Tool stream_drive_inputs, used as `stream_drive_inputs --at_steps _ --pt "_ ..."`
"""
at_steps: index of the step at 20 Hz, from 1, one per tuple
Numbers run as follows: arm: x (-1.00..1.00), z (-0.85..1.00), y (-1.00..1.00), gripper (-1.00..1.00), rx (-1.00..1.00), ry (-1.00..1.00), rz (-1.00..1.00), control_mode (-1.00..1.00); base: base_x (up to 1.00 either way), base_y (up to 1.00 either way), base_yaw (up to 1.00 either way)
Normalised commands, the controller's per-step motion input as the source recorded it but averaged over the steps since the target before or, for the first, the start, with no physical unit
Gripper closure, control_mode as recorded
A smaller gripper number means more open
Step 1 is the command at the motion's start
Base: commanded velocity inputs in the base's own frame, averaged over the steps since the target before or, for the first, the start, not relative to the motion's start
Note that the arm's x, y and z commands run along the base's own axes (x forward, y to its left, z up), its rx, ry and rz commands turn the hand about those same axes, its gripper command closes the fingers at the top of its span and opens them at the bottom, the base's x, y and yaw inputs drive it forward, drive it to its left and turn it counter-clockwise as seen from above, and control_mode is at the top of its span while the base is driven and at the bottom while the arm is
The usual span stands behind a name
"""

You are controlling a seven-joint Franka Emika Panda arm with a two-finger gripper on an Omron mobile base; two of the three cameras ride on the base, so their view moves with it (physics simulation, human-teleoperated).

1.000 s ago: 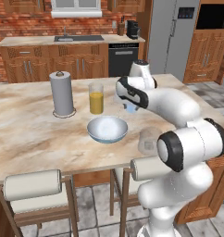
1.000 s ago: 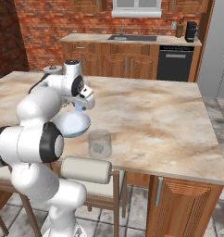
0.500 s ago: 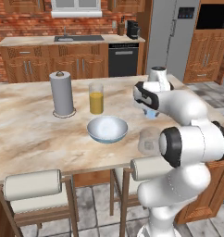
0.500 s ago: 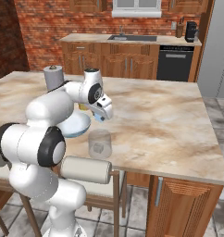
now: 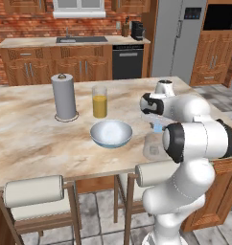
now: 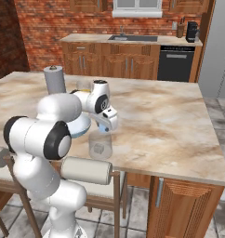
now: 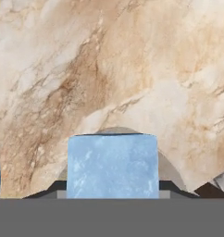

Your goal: There are two ice cubes in the ice bowl. Place both ice cubes in the glass cup.

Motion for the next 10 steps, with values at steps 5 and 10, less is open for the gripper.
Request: stream_drive_inputs --at_steps 5,10 --pt "0.00 -0.61 0.00 1.00 0.00 0.07 0.00 -1.00 0.00 0.00 0.00" --pt "0.00 -0.18 0.00 1.00 0.00 0.00 0.00 -1.00 0.00 0.00 0.00"
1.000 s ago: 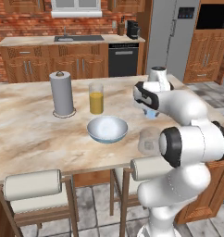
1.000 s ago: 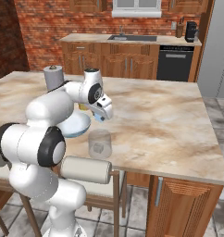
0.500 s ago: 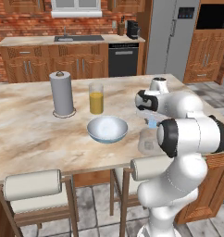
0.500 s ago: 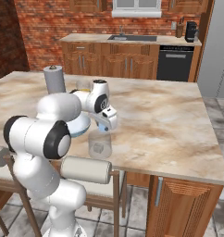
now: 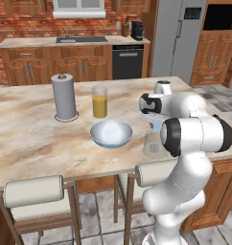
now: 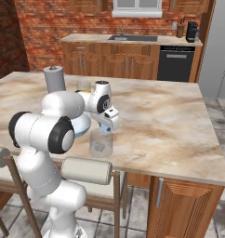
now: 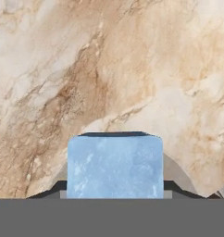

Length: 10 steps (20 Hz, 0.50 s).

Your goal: There are two ice cubes in the ice bowl. Place both ice cubes in the glass cup.

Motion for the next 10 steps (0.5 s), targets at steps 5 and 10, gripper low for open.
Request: stream_drive_inputs --at_steps 5,10 --pt "-0.35 0.01 0.00 1.00 0.00 -0.04 0.00 -1.00 0.00 0.00 0.00" --pt "-0.42 0.14 0.00 1.00 0.00 -0.07 0.00 -1.00 0.00 0.00 0.00"
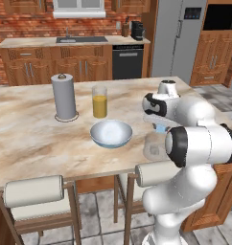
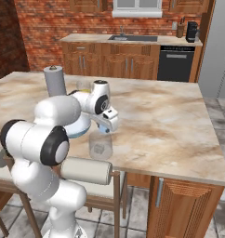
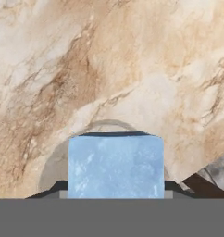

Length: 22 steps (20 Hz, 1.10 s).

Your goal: There are two ice cubes in the ice bowl. Place both ice cubes in the glass cup.

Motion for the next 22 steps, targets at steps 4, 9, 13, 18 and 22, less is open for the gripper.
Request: stream_drive_inputs --at_steps 4,9,13,18,22 --pt "-0.44 0.00 0.00 1.00 0.00 -0.02 0.00 -1.00 0.00 0.00 0.00" --pt "-0.10 -0.16 0.04 1.00 0.00 0.00 0.00 -1.00 0.00 0.00 0.00" --pt "0.00 -0.23 0.02 1.00 0.00 0.00 0.00 -1.00 0.00 0.00 0.00" --pt "0.09 -0.18 0.03 1.00 0.00 0.00 0.00 -1.00 0.00 0.00 0.00" --pt "0.17 -0.04 0.09 1.00 0.00 0.00 0.00 -1.00 0.00 0.00 0.00"
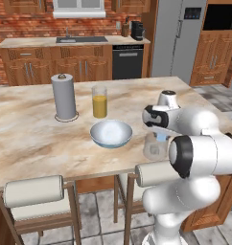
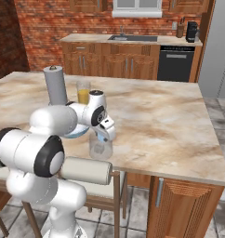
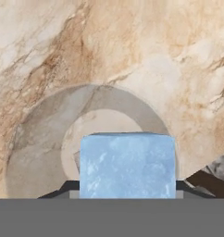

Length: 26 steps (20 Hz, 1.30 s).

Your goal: There are two ice cubes in the ice bowl. Place both ice cubes in the glass cup.

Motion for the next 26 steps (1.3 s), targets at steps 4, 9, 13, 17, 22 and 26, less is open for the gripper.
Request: stream_drive_inputs --at_steps 4,9,13,17,22,26 --pt "0.25 0.00 0.17 1.00 0.00 0.04 0.00 -1.00 0.00 0.00 0.00" --pt "0.02 0.02 0.15 1.00 -0.01 0.07 0.00 -1.00 0.00 0.00 0.00" --pt "0.00 0.03 0.25 1.00 -0.04 0.04 0.00 -1.00 0.00 0.00 0.00" --pt "0.00 -0.08 0.18 1.00 -0.06 0.02 0.00 -1.00 0.00 0.00 0.00" --pt "0.00 -0.43 0.00 1.00 -0.07 0.00 0.00 -1.00 0.00 0.00 0.00" --pt "0.00 -0.30 -0.10 1.00 -0.01 0.00 0.00 -1.00 0.00 0.00 0.00"
